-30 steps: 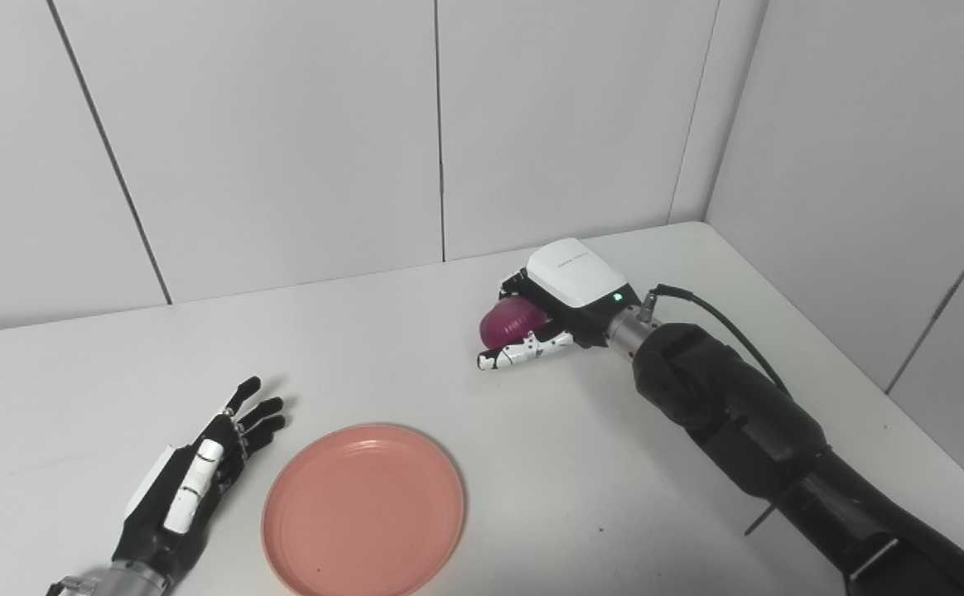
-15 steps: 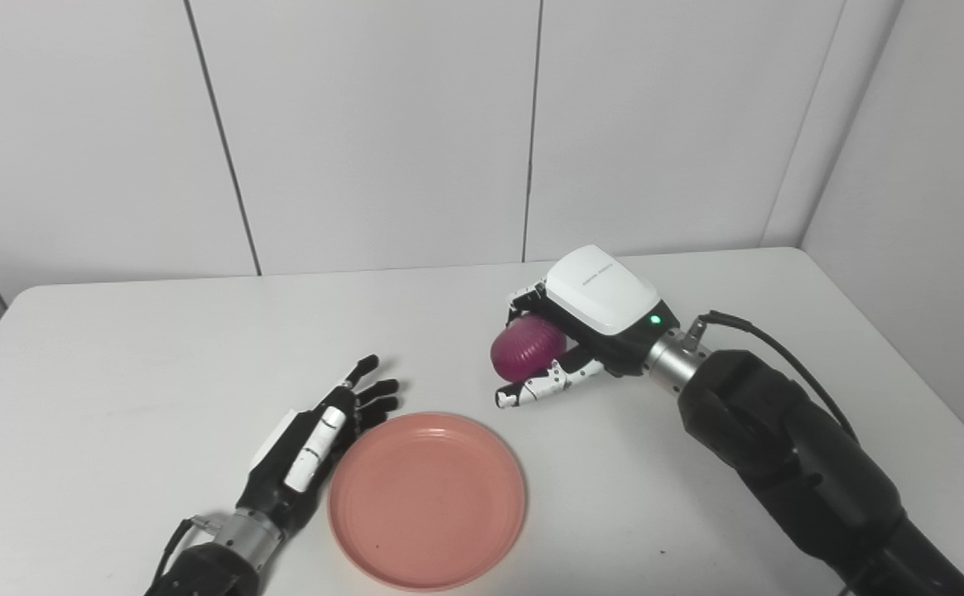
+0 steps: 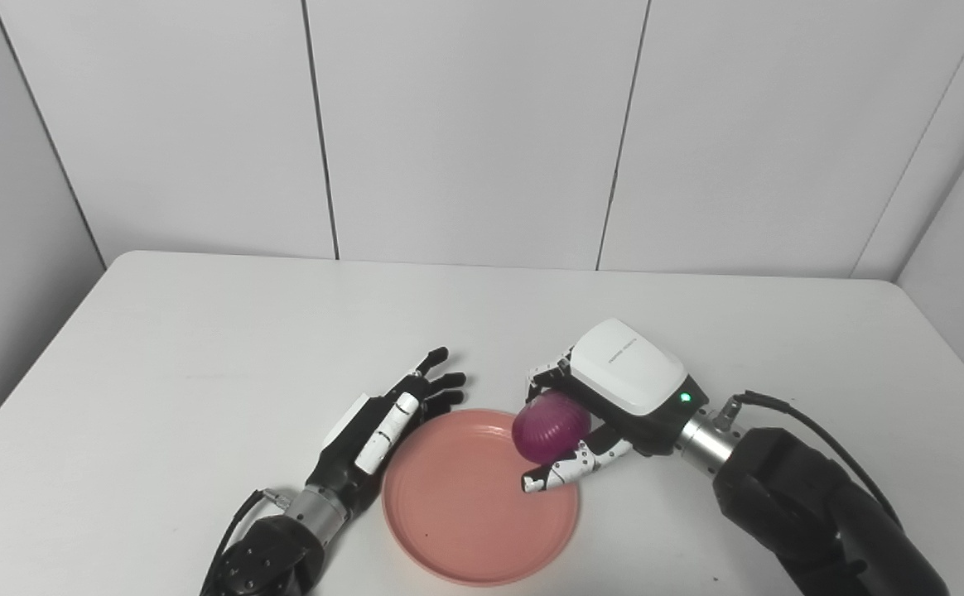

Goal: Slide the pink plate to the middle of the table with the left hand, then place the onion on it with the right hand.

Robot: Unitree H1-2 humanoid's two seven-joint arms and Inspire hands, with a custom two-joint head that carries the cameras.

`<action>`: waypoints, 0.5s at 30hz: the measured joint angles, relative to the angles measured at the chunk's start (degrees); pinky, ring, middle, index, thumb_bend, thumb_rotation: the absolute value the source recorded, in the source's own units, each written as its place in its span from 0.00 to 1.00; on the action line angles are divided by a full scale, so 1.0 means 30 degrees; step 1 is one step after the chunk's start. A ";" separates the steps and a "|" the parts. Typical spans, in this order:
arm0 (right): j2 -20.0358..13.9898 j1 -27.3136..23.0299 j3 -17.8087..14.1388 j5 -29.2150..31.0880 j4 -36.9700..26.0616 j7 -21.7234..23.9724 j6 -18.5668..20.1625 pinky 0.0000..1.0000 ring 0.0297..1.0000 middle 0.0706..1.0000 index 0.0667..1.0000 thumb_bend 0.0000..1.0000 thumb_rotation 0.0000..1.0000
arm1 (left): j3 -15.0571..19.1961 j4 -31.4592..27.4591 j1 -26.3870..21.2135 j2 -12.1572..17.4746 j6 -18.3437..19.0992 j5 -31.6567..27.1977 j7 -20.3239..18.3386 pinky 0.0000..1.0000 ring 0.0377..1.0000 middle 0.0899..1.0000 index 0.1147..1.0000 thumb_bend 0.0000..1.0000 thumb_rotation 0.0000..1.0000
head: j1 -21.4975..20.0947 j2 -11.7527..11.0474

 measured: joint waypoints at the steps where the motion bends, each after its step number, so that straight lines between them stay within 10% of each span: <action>1: 0.0045 0.0094 0.0041 -0.0014 -0.0058 0.0105 0.0000 0.16 0.19 0.27 0.36 0.54 0.89 | 0.0000 -0.0048 0.0006 0.0000 0.0081 -0.0004 0.0001 0.90 0.86 0.87 0.94 0.72 0.95 | -0.0087 0.0000; 15: 0.0819 0.0862 0.0533 -0.1097 0.0388 0.0409 -0.0006 0.20 0.24 0.31 0.42 0.53 0.88 | 0.0031 -0.0411 0.0090 0.0069 0.0601 -0.0312 -0.0012 0.87 0.84 0.85 0.91 0.73 0.94 | -0.0470 0.0322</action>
